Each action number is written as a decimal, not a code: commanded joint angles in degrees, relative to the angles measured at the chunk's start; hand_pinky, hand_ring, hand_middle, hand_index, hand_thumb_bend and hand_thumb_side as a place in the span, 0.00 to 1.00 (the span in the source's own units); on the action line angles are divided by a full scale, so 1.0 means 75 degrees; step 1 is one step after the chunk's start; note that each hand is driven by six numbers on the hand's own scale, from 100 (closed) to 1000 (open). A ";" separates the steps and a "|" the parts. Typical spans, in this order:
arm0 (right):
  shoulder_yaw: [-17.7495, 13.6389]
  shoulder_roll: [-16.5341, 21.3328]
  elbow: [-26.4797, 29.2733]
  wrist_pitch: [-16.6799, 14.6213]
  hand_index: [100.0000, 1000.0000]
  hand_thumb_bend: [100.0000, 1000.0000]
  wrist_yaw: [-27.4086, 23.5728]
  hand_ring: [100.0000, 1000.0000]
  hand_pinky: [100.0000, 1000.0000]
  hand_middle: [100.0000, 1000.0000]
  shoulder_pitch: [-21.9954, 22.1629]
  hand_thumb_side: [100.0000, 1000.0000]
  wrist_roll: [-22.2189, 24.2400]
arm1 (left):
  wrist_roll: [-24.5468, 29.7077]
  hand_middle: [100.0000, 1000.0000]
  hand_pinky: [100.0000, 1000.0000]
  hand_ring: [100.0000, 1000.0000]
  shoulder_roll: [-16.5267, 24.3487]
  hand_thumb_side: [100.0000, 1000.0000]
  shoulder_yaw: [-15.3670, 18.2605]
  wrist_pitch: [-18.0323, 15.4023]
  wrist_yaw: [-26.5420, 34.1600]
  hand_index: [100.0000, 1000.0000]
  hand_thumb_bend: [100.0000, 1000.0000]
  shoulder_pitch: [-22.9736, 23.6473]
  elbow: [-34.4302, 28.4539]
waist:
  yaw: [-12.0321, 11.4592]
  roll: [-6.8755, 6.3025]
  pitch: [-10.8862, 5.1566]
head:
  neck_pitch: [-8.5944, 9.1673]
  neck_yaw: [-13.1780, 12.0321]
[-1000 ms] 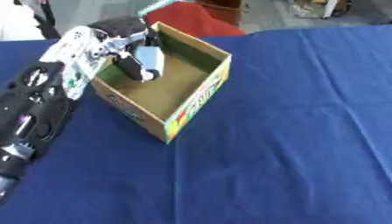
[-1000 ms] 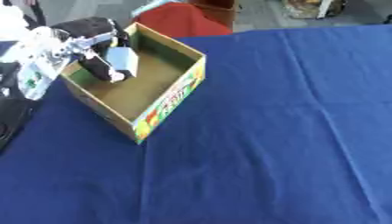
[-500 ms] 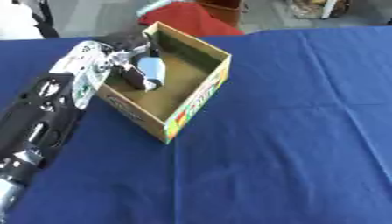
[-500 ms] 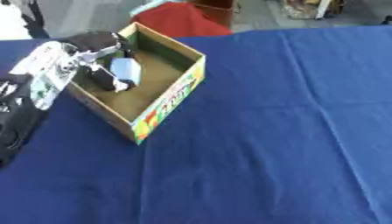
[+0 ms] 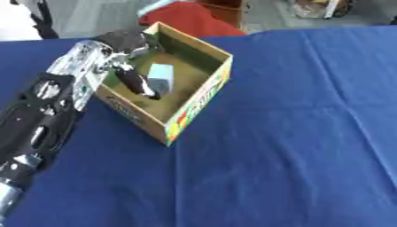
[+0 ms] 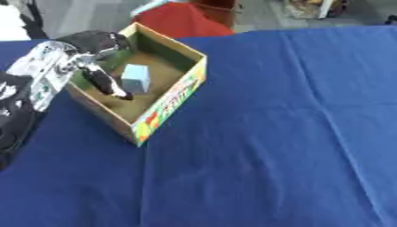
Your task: Pick up objects on the table and place them in the box.
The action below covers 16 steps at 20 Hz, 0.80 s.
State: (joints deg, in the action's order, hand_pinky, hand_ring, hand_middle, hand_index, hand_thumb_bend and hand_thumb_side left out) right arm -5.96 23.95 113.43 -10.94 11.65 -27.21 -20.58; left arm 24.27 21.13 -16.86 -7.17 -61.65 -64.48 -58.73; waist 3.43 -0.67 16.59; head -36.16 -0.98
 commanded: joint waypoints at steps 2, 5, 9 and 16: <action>-0.0060 0.0091 0.0154 0.0007 0.77 0.00 -0.0034 0.71 0.66 0.84 -0.0042 1.00 -0.0013 | -0.0116 0.72 0.72 0.78 0.0273 0.34 0.0124 0.0253 0.0567 0.85 0.31 -0.0150 -0.0678 | -0.0024 0.0016 -0.0228 | -0.0066 0.0003; -0.0070 0.0107 0.0154 0.0010 0.77 0.00 -0.0028 0.71 0.67 0.84 -0.0020 1.00 -0.0022 | -0.0134 0.63 0.64 0.70 0.0451 0.33 0.0122 0.0596 0.1071 0.77 0.18 -0.0129 -0.1496 | -0.0059 0.0007 -0.0277 | -0.0122 0.0020; -0.0095 0.0159 0.0154 0.0002 0.77 0.00 -0.0002 0.71 0.67 0.84 0.0003 1.00 -0.0045 | -0.0038 0.60 0.59 0.65 0.0972 0.36 0.0133 0.1013 0.1976 0.74 0.04 0.0112 -0.3080 | -0.0120 -0.0029 -0.0352 | -0.0201 0.0069; -0.0144 0.0283 0.0154 -0.0023 0.77 0.00 0.0061 0.72 0.67 0.84 0.0027 1.00 -0.0120 | -0.0489 0.56 0.56 0.60 0.2091 0.43 0.0615 0.1957 0.3569 0.73 0.06 0.1195 -0.6005 | -0.0237 -0.0046 -0.0515 | -0.0305 0.0188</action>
